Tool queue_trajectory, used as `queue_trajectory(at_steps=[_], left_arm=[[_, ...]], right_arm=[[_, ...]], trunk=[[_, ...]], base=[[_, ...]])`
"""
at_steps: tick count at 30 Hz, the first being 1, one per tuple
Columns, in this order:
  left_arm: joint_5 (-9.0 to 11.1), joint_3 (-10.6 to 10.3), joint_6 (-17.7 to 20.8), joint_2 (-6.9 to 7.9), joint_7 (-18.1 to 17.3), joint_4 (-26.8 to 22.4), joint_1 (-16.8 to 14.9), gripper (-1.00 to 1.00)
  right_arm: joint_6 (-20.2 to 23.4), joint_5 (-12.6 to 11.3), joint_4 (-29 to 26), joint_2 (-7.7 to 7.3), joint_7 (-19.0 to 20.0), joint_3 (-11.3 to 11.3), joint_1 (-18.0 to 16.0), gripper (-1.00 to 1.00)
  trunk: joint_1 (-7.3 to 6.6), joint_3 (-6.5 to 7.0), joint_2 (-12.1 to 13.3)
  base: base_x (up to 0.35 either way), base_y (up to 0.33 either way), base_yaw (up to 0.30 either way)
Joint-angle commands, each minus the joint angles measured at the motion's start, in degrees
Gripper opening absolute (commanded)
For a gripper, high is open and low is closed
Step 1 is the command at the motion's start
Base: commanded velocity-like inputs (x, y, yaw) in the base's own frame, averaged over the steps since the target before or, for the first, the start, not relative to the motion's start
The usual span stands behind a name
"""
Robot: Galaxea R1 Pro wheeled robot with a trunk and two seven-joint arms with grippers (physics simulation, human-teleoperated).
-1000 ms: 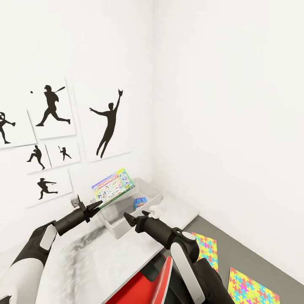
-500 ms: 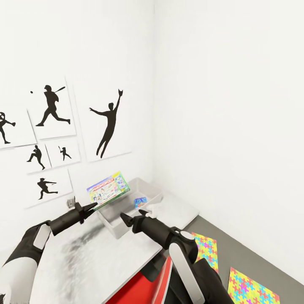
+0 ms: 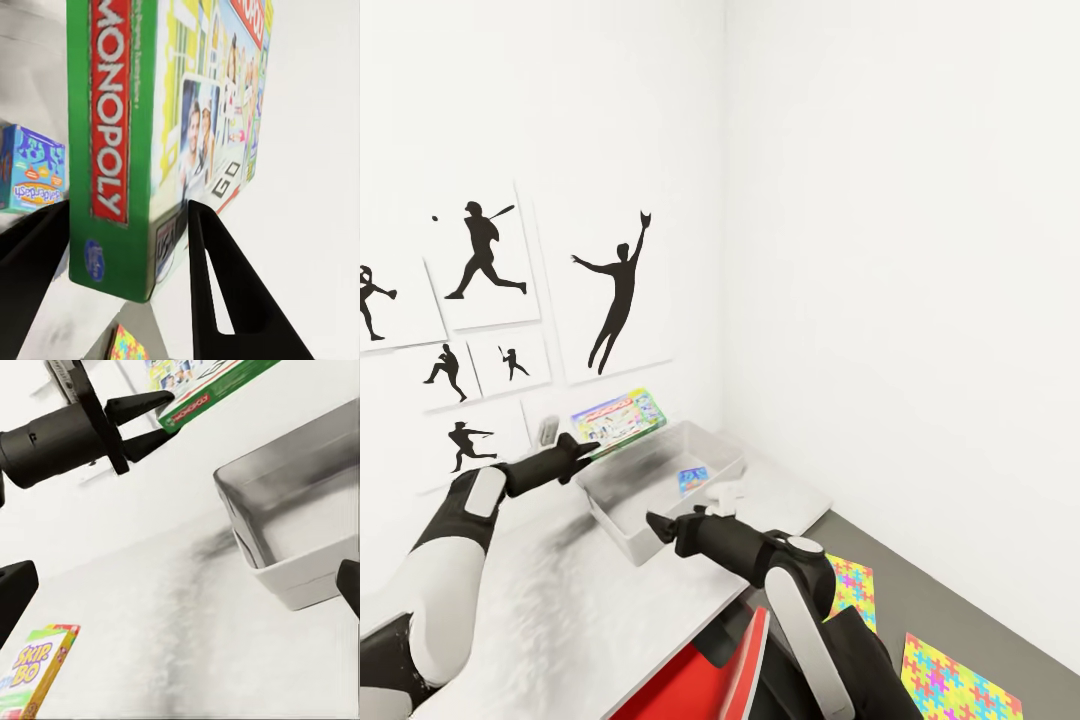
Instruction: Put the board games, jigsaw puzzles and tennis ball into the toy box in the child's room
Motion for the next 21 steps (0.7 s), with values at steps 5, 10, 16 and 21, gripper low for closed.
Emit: queue_trajectory(at_steps=[5, 10, 16, 21], left_arm=[[8.6, 0.6, -4.6, -2.05, 13.4, 1.5, -1.0, -1.00], [12.1, 0.6, -9.8, -2.34, 19.7, 7.0, -1.1, -1.00], [12.8, 0.6, -12.6, -2.44, 21.3, 11.2, -1.1, -1.00], [12.8, 0.7, -13.1, -2.55, 21.5, 11.9, -1.1, -1.00]], right_arm=[[1.3, 0.3, -0.1, 0.02, -0.2, 2.7, 0.0, 1.00], [1.3, 0.3, -0.1, 0.02, -0.5, 5.0, 0.0, 1.00], [1.3, 0.3, -0.3, 0.02, -0.5, 5.6, 0.0, 1.00], [1.6, 0.3, -0.7, 0.02, -0.4, 5.8, -0.4, 1.00]], trunk=[[0.02, -0.08, -0.1], [0.02, -0.08, -0.1], [0.02, -0.08, -0.1], [0.02, -0.08, -0.1]], base=[[0.000, 0.000, 0.000], [0.000, 0.000, 0.000], [0.000, 0.000, 0.000], [0.000, 0.000, 0.000]])
